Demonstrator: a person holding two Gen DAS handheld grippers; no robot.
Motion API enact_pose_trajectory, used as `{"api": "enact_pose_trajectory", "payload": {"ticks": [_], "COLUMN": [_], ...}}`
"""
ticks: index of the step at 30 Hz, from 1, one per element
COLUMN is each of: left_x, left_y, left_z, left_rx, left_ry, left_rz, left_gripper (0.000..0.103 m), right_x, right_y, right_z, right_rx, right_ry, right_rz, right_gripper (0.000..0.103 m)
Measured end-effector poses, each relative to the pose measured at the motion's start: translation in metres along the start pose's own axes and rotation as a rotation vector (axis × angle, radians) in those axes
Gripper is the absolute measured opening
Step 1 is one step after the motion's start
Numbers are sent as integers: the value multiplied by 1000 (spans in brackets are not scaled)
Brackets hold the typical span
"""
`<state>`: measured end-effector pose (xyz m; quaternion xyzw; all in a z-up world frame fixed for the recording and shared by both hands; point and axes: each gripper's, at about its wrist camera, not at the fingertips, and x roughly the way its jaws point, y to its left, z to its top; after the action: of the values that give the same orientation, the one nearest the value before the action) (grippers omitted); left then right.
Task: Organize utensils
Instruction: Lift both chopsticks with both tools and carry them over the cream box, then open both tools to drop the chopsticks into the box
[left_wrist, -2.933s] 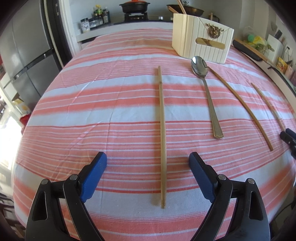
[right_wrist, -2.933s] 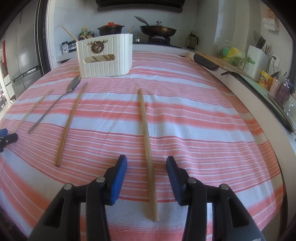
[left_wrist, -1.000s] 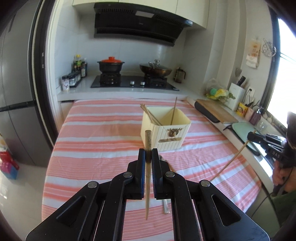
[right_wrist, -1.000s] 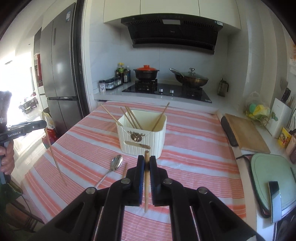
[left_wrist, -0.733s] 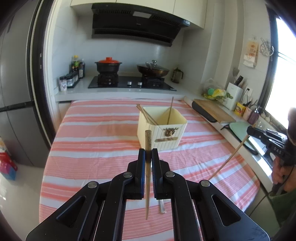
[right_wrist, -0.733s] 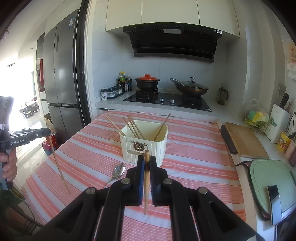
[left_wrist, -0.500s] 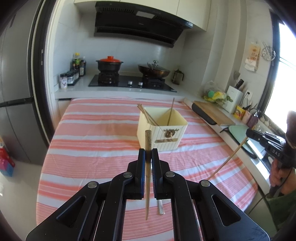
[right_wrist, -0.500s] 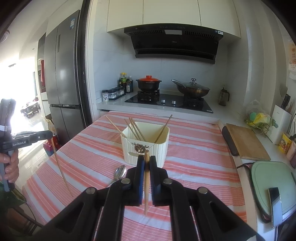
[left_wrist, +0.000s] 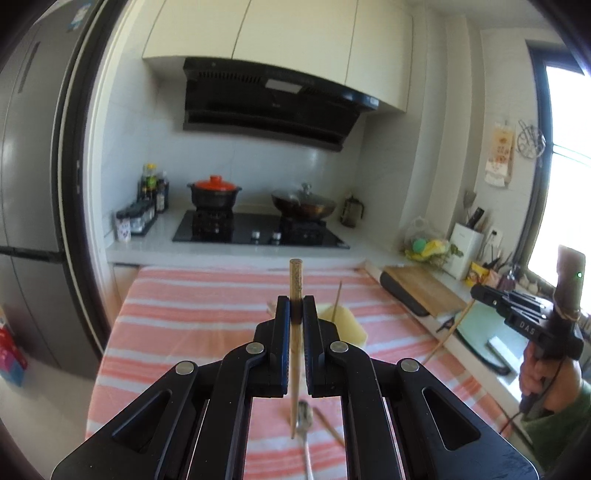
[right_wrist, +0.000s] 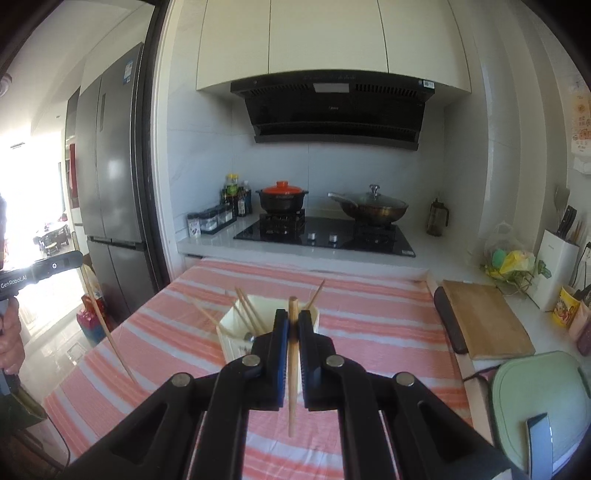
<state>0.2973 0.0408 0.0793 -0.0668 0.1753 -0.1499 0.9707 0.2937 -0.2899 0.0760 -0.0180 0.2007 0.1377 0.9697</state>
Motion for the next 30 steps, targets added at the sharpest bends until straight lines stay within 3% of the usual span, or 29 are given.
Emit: {"api": "enact_pose_trajectory", "payload": {"ticks": [4,9,15,22,23,24,26,28,30], "left_x": [31,91,168,233,234,230,211,185,159], "left_y": [0,-2,-5,-7,-6,-5,-2,2,5], "left_z": [35,51,22,-27,-32,-35,-36,-33,-32], "left_rx": [-42,-104,-111,-95,-98,-101,-100,-88,-76], "left_ry": [-86,-94,36,269,298,311,297,277,286], "left_rz": [15,14,29,28,25,13,5,11,6], "left_gripper": [4,4,4,7,15,21,55,68,72], "right_x": [12,50,128,217,224,225,214,195,173], "right_y": [-7,-7,3,-1,-3,-6,-12,-15,-16], "right_z": [40,70,57,12,8,6,5,6,7], "right_rx": [34,40,-7,52,79,106,146,145,133], "right_ry": [-126,-199,-74,172,196,207,181,153,139], "right_rz": [-10,9,42,101,112,116,109,92,85], "right_gripper": [6,6,6,7,17,34,47,47,48]}}
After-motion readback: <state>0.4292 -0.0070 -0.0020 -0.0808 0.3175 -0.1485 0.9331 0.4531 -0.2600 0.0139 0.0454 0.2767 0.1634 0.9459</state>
